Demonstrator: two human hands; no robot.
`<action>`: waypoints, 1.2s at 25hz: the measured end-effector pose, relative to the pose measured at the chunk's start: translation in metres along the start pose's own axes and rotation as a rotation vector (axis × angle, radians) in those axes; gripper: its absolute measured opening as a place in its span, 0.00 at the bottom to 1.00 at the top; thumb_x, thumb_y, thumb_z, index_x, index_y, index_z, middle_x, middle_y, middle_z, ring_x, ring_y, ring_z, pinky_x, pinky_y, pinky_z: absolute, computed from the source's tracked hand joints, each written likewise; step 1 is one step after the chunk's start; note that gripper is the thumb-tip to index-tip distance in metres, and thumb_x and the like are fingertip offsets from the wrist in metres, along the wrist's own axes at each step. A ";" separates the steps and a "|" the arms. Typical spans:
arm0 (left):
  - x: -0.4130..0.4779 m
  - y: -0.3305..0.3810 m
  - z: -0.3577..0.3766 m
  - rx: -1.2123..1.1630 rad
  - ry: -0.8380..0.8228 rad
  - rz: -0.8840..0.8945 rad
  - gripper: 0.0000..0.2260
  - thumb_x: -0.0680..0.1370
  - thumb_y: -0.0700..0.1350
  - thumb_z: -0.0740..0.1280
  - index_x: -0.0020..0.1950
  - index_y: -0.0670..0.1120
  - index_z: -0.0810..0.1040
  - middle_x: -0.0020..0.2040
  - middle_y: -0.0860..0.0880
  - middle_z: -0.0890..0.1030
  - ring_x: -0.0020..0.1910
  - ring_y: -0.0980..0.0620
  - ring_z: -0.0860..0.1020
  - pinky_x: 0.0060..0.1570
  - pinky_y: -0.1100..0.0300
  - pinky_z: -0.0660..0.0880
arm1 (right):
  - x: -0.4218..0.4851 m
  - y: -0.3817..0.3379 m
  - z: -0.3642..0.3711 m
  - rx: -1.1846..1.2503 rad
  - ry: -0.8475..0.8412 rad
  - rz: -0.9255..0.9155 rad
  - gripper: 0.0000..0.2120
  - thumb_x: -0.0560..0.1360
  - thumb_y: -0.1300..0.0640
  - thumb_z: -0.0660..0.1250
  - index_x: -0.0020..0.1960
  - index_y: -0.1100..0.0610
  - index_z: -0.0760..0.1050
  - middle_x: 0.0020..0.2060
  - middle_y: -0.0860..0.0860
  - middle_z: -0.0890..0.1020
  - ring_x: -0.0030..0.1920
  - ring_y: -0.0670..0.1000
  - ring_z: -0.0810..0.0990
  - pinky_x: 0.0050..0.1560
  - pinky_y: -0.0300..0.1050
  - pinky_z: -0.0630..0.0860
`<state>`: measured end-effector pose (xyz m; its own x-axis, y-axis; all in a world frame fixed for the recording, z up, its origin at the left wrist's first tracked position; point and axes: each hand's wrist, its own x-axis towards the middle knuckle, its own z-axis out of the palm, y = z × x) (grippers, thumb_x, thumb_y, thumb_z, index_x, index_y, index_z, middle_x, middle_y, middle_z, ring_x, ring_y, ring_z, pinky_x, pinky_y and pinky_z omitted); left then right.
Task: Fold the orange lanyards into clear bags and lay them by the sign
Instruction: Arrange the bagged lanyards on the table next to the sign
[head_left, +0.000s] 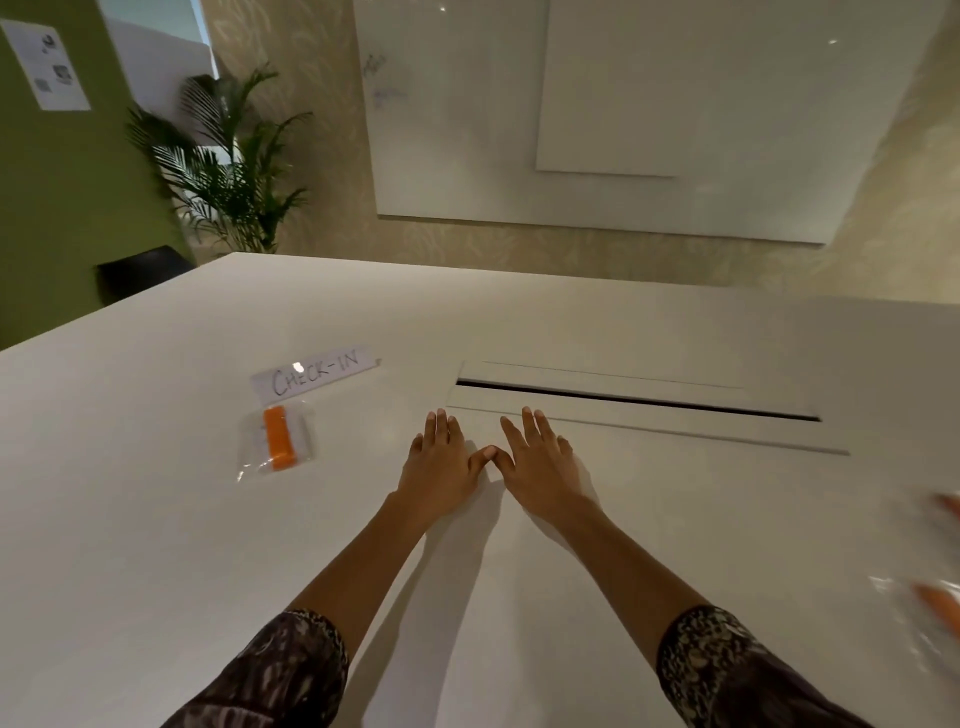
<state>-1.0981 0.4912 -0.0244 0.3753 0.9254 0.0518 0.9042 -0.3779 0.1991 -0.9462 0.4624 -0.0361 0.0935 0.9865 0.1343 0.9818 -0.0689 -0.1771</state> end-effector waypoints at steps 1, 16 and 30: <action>0.000 0.018 0.004 -0.008 -0.006 0.012 0.36 0.80 0.63 0.45 0.77 0.37 0.47 0.78 0.37 0.48 0.78 0.41 0.46 0.74 0.48 0.49 | -0.006 0.017 -0.003 -0.012 0.000 0.006 0.28 0.81 0.40 0.45 0.78 0.51 0.51 0.78 0.56 0.50 0.78 0.56 0.46 0.74 0.59 0.53; 0.025 0.231 0.027 -0.012 -0.137 0.312 0.36 0.80 0.64 0.43 0.78 0.39 0.47 0.78 0.39 0.46 0.78 0.43 0.43 0.75 0.47 0.47 | -0.083 0.210 -0.061 -0.045 0.087 0.329 0.27 0.81 0.41 0.47 0.77 0.48 0.51 0.78 0.56 0.50 0.78 0.55 0.45 0.73 0.59 0.53; 0.017 0.387 0.060 -0.016 -0.216 0.588 0.37 0.79 0.65 0.44 0.77 0.38 0.52 0.78 0.38 0.50 0.78 0.42 0.47 0.74 0.45 0.51 | -0.178 0.327 -0.104 -0.062 0.086 0.633 0.28 0.81 0.39 0.48 0.77 0.47 0.51 0.78 0.55 0.48 0.78 0.56 0.43 0.74 0.60 0.49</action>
<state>-0.7297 0.3589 -0.0052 0.8434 0.5357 -0.0419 0.5314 -0.8200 0.2125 -0.6242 0.2483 -0.0166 0.6689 0.7364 0.1009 0.7395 -0.6455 -0.1911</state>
